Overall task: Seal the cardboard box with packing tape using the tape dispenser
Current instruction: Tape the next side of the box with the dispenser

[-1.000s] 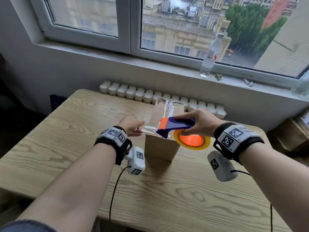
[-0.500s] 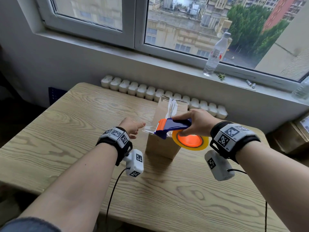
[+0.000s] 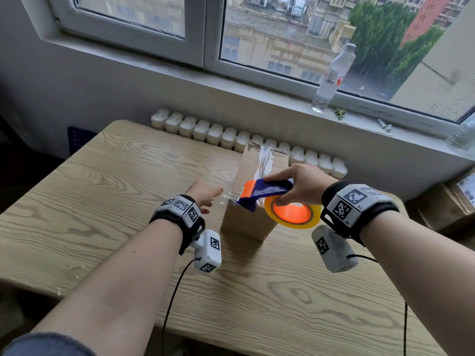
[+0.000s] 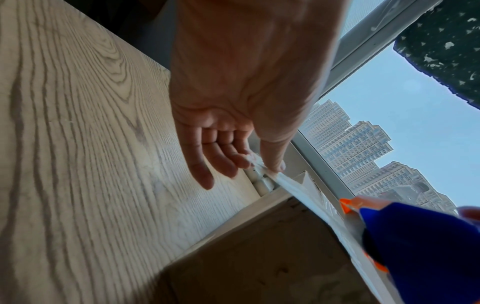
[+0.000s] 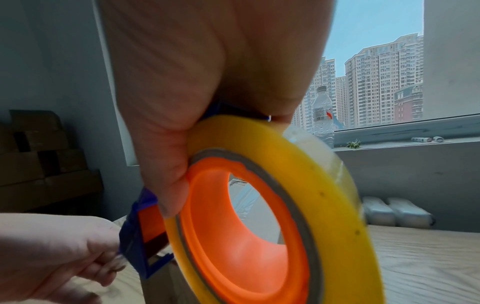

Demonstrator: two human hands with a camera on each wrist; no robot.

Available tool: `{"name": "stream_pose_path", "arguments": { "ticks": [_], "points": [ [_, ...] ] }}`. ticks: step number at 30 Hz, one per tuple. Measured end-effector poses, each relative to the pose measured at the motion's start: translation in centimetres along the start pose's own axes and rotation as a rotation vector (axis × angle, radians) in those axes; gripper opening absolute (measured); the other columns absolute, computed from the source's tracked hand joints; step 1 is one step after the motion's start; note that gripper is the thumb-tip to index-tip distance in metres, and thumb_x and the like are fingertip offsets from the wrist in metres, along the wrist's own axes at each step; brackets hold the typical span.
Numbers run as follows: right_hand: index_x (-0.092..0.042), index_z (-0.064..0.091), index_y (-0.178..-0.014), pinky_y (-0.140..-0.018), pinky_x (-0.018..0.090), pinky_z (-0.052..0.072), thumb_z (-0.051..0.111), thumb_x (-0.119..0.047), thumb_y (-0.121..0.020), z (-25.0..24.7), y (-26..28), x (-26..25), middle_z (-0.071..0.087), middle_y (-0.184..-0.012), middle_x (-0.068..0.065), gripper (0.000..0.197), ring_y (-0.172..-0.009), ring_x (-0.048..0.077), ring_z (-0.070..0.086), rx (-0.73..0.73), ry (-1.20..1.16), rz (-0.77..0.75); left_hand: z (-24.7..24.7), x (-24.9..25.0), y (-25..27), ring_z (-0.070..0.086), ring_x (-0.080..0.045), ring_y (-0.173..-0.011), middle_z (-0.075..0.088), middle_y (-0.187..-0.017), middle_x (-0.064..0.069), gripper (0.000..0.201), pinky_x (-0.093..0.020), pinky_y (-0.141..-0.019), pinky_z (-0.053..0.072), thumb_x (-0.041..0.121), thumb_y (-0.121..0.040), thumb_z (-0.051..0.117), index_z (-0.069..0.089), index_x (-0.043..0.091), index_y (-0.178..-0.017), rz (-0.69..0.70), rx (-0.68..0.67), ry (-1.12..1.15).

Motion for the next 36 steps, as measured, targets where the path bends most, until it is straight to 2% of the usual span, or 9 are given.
{"name": "stream_pose_path", "arguments": {
  "ticks": [3,11,16,19,22,25,28,32,36],
  "points": [
    [-0.049,0.057,-0.123,-0.087,0.035,0.053,0.077,-0.035,-0.066,0.1,-0.4,-0.2,0.069,-0.112,-0.009,0.062,-0.1,0.014,0.059,-0.02,0.018,0.005,0.5,-0.3,0.0,0.052,-0.021,-0.095,0.049,-0.106,-0.012,0.046,-0.033,-0.072,0.053,0.032,-0.096,0.053,0.052,-0.005,-0.123,-0.007,-0.008,-0.003],
    [-0.048,0.058,-0.123,-0.088,0.033,0.052,0.076,-0.034,-0.067,0.4,-1.1,-0.8,0.067,-0.113,-0.011,0.061,-0.102,0.014,0.058,-0.066,0.054,-0.002,2.2,-0.9,-0.2,0.055,-0.021,-0.093,0.052,-0.108,-0.012,0.054,-0.03,-0.068,0.052,0.039,-0.097,0.047,0.051,-0.005,-0.128,-0.013,-0.069,-0.116],
    [-0.046,0.059,-0.123,-0.081,0.027,0.048,0.076,-0.031,-0.069,0.3,-1.4,-1.2,0.067,-0.113,-0.012,0.059,-0.097,0.012,0.057,-0.08,0.062,-0.014,2.8,-1.1,-0.2,0.058,-0.022,-0.097,0.053,-0.105,-0.011,0.048,-0.037,-0.081,0.054,0.041,-0.099,0.04,0.054,-0.001,-0.118,-0.048,-0.071,-0.118],
    [-0.045,0.059,-0.123,-0.077,0.025,0.045,0.076,-0.03,-0.069,0.2,-1.5,-1.4,0.067,-0.112,-0.013,0.059,-0.093,0.01,0.054,-0.079,0.064,-0.016,3.1,-1.1,-0.2,0.058,-0.021,-0.099,0.057,-0.1,-0.009,0.047,-0.038,-0.089,0.051,0.034,-0.102,0.036,0.048,-0.001,-0.13,-0.081,-0.081,-0.12],
    [-0.046,0.059,-0.123,-0.076,0.024,0.043,0.076,-0.03,-0.069,0.2,-1.5,-1.4,0.066,-0.111,-0.012,0.059,-0.092,0.01,0.054,-0.082,0.056,-0.006,2.6,-1.1,-0.1,0.058,-0.031,-0.117,0.057,-0.127,-0.019,0.053,-0.041,-0.097,0.049,0.036,-0.099,0.041,0.044,-0.002,-0.137,-0.067,-0.039,-0.227],
    [-0.045,0.059,-0.123,-0.075,0.023,0.041,0.076,-0.028,-0.069,0.1,-1.4,-1.4,0.066,-0.111,-0.013,0.059,-0.091,0.01,0.053,-0.081,0.049,-0.008,1.1,-0.2,-0.3,0.061,-0.03,-0.104,0.065,-0.11,-0.016,0.04,-0.034,-0.089,0.048,0.037,-0.093,0.054,0.063,0.002,-0.11,0.035,0.109,-0.293],
    [-0.043,0.06,-0.124,-0.074,0.022,0.04,0.075,-0.027,-0.07,0.1,-1.5,-1.6,0.067,-0.111,-0.013,0.058,-0.091,0.009,0.053,-0.083,0.052,-0.014,1.3,1.5,-0.5,0.068,-0.024,-0.084,0.068,-0.087,-0.011,0.023,-0.035,-0.083,0.056,0.023,-0.093,0.056,0.065,0.006,-0.081,0.116,0.086,-0.145],
    [-0.043,0.06,-0.123,-0.076,0.023,0.042,0.075,-0.027,-0.07,-0.1,-1.5,-1.7,0.067,-0.112,-0.012,0.057,-0.091,0.009,0.053,-0.08,0.04,-0.01,2.4,2.6,-0.6,0.069,-0.024,-0.087,0.067,-0.088,-0.014,0.027,-0.037,-0.088,0.057,0.025,-0.093,0.059,0.063,0.003,-0.078,0.1,-0.051,-0.197],
    [-0.041,0.06,-0.124,-0.076,0.023,0.043,0.076,-0.027,-0.071,0.0,-1.4,-1.7,0.067,-0.113,-0.011,0.058,-0.092,0.009,0.054,-0.087,0.037,-0.03,2.8,2.4,-0.8,0.071,-0.026,-0.097,0.071,-0.093,-0.015,0.037,-0.037,-0.089,0.057,0.033,-0.091,0.061,0.069,-0.002,-0.098,0.09,-0.085,-0.315]
  ]
}}
Point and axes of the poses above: each hand's wrist, its own y-axis away from the middle knuckle, its own z-axis out of the palm, x = y × z, the point moved 7 cm from there along -y, towards the middle knuckle
